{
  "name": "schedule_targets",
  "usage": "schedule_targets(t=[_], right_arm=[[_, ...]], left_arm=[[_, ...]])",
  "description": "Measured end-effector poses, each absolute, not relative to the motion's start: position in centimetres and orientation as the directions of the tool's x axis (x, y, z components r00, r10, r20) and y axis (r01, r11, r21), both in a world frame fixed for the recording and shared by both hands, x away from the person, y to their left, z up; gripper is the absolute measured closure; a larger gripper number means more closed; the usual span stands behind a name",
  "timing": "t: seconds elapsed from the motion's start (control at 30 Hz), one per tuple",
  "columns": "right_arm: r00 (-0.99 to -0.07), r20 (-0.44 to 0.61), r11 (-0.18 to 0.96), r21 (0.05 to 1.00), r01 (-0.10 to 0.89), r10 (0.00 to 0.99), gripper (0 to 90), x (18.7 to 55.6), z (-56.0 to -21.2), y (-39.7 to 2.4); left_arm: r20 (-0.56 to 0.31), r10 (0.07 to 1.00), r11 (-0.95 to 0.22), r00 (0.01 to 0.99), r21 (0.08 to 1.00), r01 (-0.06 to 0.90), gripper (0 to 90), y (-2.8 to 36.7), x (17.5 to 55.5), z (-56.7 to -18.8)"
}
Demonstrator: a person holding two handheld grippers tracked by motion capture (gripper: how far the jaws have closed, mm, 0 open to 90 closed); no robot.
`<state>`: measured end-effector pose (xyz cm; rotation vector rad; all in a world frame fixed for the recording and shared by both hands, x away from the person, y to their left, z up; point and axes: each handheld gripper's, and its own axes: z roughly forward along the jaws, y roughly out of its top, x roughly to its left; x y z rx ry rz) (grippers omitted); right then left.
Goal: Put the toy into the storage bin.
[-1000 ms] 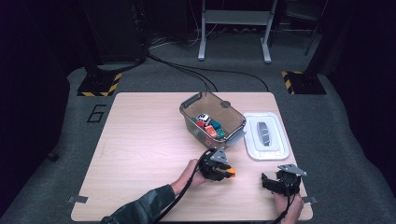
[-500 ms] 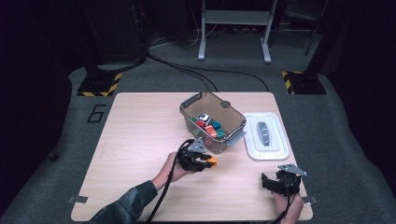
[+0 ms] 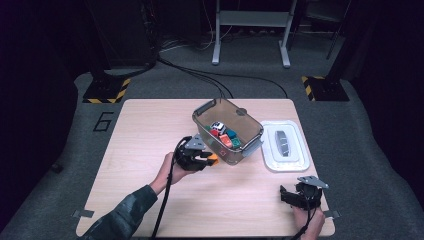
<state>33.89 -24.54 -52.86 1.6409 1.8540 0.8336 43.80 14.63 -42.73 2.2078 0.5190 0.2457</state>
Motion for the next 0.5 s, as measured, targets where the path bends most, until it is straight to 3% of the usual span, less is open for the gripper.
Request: schedule_targets(t=[0.5], right_arm=[[-0.128, 0.014, 0.076, 0.737, 0.672, 0.992, 10.7, 33.9, -52.8, -24.5]], left_arm=[[0.048, 0.518, -0.52, 0.854, 0.81, 0.27, 67.8, 17.2, 45.2, -38.2]])
